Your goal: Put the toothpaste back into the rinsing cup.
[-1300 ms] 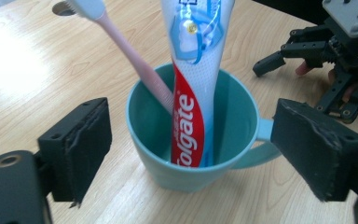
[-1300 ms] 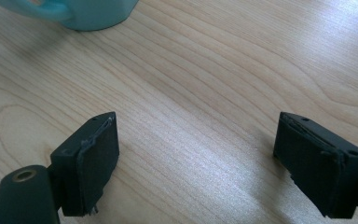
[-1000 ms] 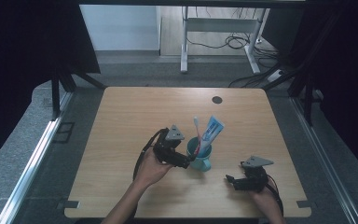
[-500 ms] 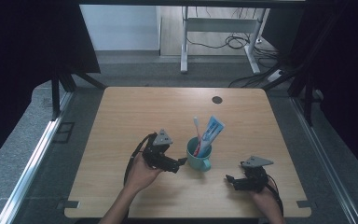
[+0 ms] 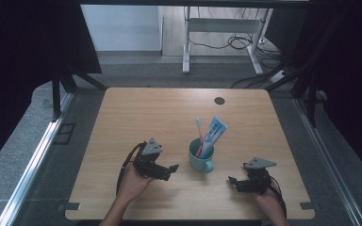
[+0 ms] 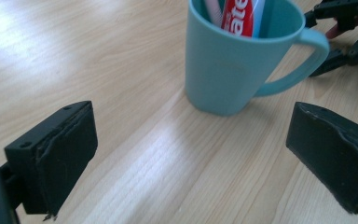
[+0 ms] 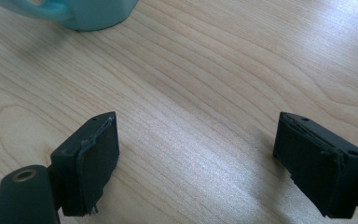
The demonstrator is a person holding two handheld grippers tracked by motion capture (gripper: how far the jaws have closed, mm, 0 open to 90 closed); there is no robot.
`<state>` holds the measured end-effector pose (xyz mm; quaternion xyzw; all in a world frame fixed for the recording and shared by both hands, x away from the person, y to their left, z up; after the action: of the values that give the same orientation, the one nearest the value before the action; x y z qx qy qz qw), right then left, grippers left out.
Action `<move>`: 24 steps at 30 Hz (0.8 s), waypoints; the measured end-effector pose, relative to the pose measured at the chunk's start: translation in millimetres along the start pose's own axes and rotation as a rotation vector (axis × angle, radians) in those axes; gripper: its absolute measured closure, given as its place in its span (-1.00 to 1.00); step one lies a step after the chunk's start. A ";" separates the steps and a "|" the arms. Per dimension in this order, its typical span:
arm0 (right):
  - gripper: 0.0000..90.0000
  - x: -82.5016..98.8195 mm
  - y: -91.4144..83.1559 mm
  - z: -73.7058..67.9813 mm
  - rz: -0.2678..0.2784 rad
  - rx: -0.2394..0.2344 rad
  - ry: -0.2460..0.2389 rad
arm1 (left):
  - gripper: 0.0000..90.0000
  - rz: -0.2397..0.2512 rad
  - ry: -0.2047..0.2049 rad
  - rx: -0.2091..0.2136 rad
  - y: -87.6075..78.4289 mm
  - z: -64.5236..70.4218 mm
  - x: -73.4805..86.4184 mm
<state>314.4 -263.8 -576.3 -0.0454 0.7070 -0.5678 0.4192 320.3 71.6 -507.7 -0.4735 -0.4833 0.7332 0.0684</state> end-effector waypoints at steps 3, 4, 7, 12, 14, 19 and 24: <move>-0.69 0.0 0.0 0.0 0.000 0.000 0.000 | -0.96 -0.007 -0.005 -0.013 1.8 -1.1 8.4; -0.69 0.0 0.0 0.0 0.000 0.000 0.000 | -0.96 -0.009 -0.007 -0.014 2.5 -1.5 11.3; -0.69 0.0 0.0 0.0 0.000 0.000 0.000 | -0.95 -0.010 -0.018 -0.013 4.3 -3.2 19.8; -0.69 0.0 0.0 0.0 0.000 0.000 0.001 | -0.95 -0.011 -0.045 -0.012 7.6 -7.0 34.7; -0.69 0.1 0.0 -0.1 0.000 0.000 0.003 | -0.95 -0.015 -0.051 -0.014 10.1 -8.0 40.7; -0.69 0.1 -0.1 -0.1 0.000 0.002 0.005 | -0.95 -0.026 -0.059 -0.015 17.6 -8.5 54.8; -0.69 0.1 -0.1 -0.1 0.000 0.004 0.006 | -0.95 -0.053 -0.062 -0.026 25.9 -9.0 67.5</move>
<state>314.3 -263.8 -576.3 -0.0428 0.7071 -0.5692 0.4173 299.8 101.5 -570.9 -0.4384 -0.5071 0.7391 0.0664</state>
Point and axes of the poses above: each handheld gripper's, and its own axes: y roughly forward along the jaws, x roughly out of its underside, z roughly to its right, the point moved 5 cm from there along y, roughly forward along the jaws, and after that the axes turned 14 degrees about -z, right-handed, at the moved point
